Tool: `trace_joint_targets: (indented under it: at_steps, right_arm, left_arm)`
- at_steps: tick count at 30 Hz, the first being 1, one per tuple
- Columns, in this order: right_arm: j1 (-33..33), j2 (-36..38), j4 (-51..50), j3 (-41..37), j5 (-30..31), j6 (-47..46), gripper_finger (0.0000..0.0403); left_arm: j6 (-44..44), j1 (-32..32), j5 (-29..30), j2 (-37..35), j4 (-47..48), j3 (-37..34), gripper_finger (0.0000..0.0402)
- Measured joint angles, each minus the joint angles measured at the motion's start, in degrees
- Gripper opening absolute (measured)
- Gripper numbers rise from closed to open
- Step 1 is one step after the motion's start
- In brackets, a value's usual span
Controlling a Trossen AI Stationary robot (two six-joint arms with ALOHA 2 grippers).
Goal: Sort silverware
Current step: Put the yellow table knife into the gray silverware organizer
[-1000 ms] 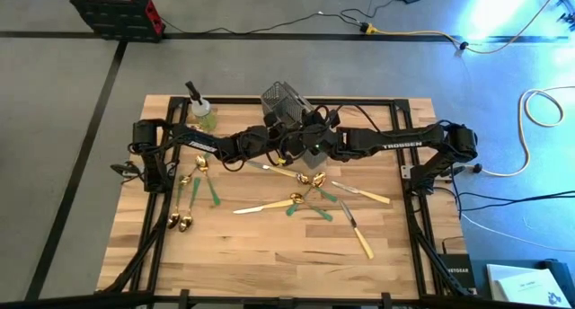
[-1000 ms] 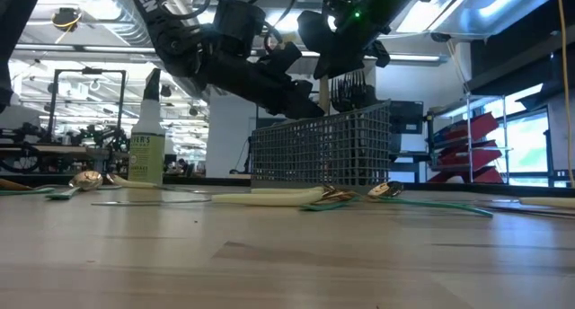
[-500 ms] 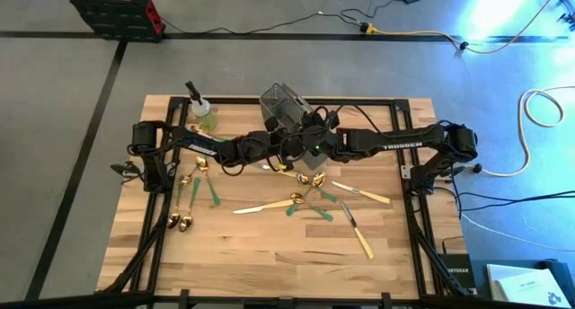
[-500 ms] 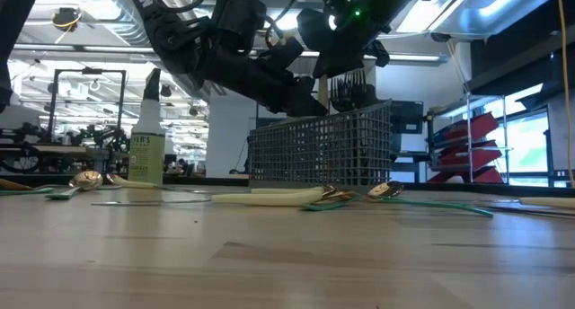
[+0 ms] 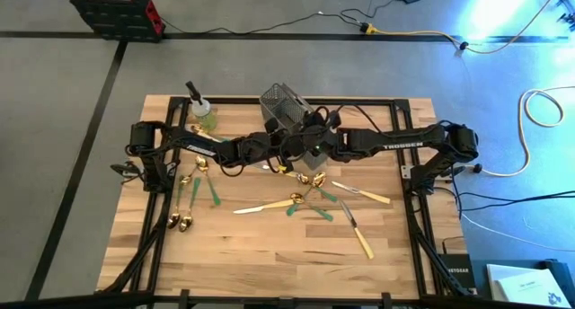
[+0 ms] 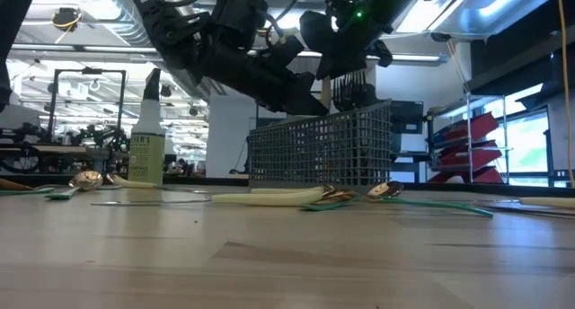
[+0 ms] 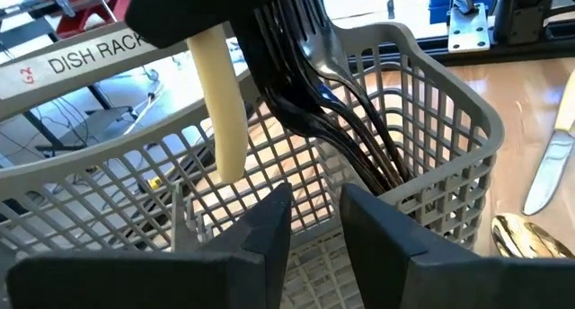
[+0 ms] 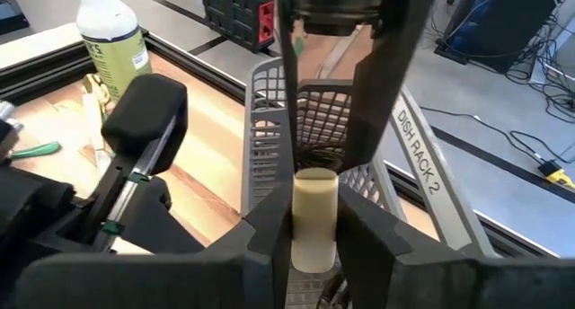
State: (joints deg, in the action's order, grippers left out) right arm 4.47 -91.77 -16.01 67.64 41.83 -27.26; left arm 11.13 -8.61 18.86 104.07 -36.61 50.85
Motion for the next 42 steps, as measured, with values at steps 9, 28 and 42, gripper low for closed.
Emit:
trace_joint_targets:
  at_steps: [9,28,42]
  right_arm:
    - [0.0,0.0,-0.3,0.0,-0.5,-0.1,0.0062]
    - [0.0,0.0,-0.4,0.0,-1.2,-0.9,0.0063]
    - [-0.4,-0.1,-0.4,0.0,-1.5,-0.9,0.0092]
  left_arm:
    - [-0.7,-1.0,0.6,0.0,0.3,-0.1,0.0086]
    - [-0.2,-1.2,1.0,0.1,-0.7,-0.2,0.0086]
    - [1.6,-1.2,1.8,0.2,-0.7,-0.2,0.0086]
